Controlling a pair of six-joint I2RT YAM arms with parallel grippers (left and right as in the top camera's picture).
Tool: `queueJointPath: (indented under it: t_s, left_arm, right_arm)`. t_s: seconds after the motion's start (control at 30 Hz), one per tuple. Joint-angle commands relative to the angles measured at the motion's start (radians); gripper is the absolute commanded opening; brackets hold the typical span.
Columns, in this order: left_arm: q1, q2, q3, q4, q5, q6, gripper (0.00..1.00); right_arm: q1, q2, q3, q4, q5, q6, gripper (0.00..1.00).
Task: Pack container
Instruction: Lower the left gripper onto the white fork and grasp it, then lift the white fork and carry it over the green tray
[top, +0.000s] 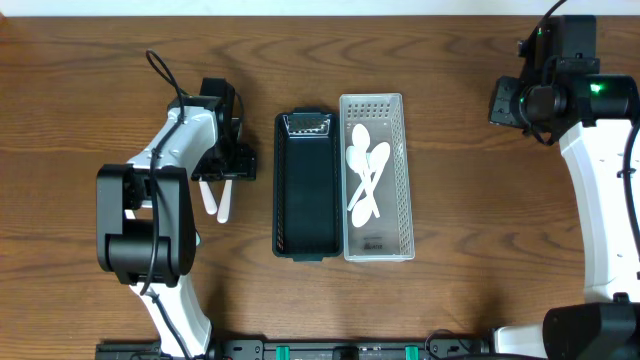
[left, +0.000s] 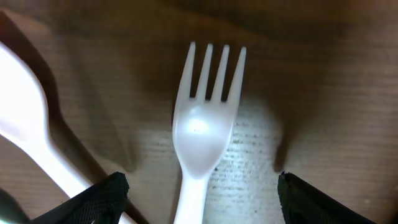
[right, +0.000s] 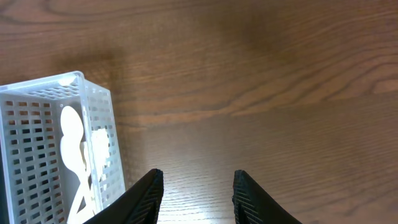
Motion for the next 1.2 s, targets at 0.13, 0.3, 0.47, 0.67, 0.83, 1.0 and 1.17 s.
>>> queueJointPath:
  t_s: [0.13,0.3,0.47,0.67,0.83,1.0,1.17]
  left_arm:
    - [0.002,0.012,-0.009,0.014,0.008,0.011,0.80]
    - [0.002,0.014,-0.028,0.015,0.007,0.011,0.80]
    - [0.002,0.016,-0.047,0.018,0.007,0.011,0.80]
    - [0.002,0.016,-0.064,0.018,0.007,0.011,0.80]
    - [0.002,0.016,-0.064,0.021,0.007,0.011,0.57]
    - [0.002,0.016,-0.064,0.019,0.007,0.010,0.37]
    - [0.002,0.016,-0.064,0.017,0.006,0.011,0.24]
  right_arm:
    - [-0.008,0.002,-0.005,-0.004,0.018,0.003,0.40]
    - [-0.008,0.002,-0.005,-0.004,0.018,0.003,0.39]
    - [-0.008,0.002,-0.005,-0.004,0.018,0.003,0.40]
    - [-0.008,0.002,-0.005,-0.005,0.018,0.003,0.40]
    - [-0.008,0.002,-0.005,-0.012,0.018,0.003,0.40]
    - [-0.008,0.002,-0.005,-0.011,0.018,0.003,0.40]
    - [-0.008,0.002,-0.005,-0.012,0.018,0.003,0.40]
